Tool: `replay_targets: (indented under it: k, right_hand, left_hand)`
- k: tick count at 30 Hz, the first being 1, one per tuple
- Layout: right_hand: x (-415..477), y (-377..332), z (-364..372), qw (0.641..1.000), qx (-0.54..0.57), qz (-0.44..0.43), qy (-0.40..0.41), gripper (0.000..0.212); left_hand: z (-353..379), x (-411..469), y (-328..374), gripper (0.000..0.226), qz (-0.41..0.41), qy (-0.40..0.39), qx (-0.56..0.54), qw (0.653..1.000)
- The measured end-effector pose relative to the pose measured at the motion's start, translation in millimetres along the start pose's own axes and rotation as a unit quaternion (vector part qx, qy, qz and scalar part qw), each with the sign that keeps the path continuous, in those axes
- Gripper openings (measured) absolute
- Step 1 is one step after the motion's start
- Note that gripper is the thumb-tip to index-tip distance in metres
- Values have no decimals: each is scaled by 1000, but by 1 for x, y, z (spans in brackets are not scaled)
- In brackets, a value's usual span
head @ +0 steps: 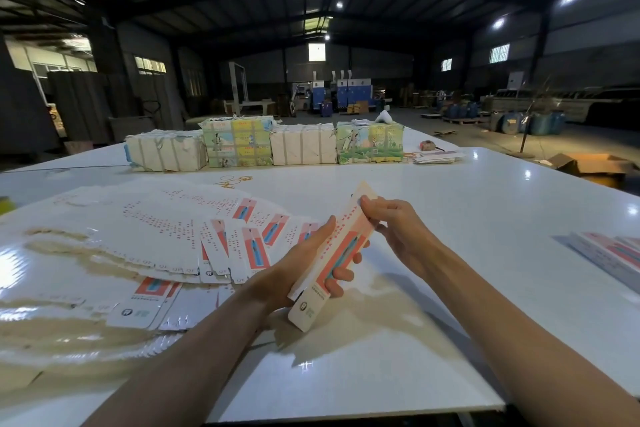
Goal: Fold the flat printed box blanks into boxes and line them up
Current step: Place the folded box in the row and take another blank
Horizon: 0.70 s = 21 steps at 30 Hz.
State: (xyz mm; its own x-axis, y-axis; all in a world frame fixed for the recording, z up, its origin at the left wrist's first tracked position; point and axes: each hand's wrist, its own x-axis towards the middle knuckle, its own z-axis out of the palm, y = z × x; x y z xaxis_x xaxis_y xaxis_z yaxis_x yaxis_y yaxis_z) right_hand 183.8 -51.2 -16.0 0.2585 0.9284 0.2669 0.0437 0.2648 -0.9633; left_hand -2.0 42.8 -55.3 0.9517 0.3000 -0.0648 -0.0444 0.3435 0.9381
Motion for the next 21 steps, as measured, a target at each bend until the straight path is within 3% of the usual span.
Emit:
replay_targets:
  k: [2, 5, 7, 10, 14, 18, 21]
  right_hand:
    - [0, 2, 3, 1000, 23, 0, 1, 38]
    - [1, 5, 8, 995, 94, -13, 15, 23]
    - [0, 6, 12, 989, 141, -4, 36, 32]
    - [-2, 15, 21, 994, 101, 26, -21, 60]
    - [-7, 19, 32, 997, 69, -7, -37, 54]
    - [-7, 14, 29, 999, 22, -30, -8, 58]
    - [-5, 14, 20, 999, -20, -28, 3, 73]
  left_hand:
    - [0, 1, -3, 97, 7, 30, 17, 999]
    - [10, -4, -1, 88, 28, 17, -75, 997]
    - [11, -8, 0, 79, 65, 45, -106, 991]
    - [13, -14, 0, 67, 119, 57, -153, 979]
    - [22, -11, -1, 60, 115, 98, -146, 978]
    - [20, -7, 2, 63, 103, 187, -11, 977]
    - [19, -7, 2, 62, 140, 313, 154, 927]
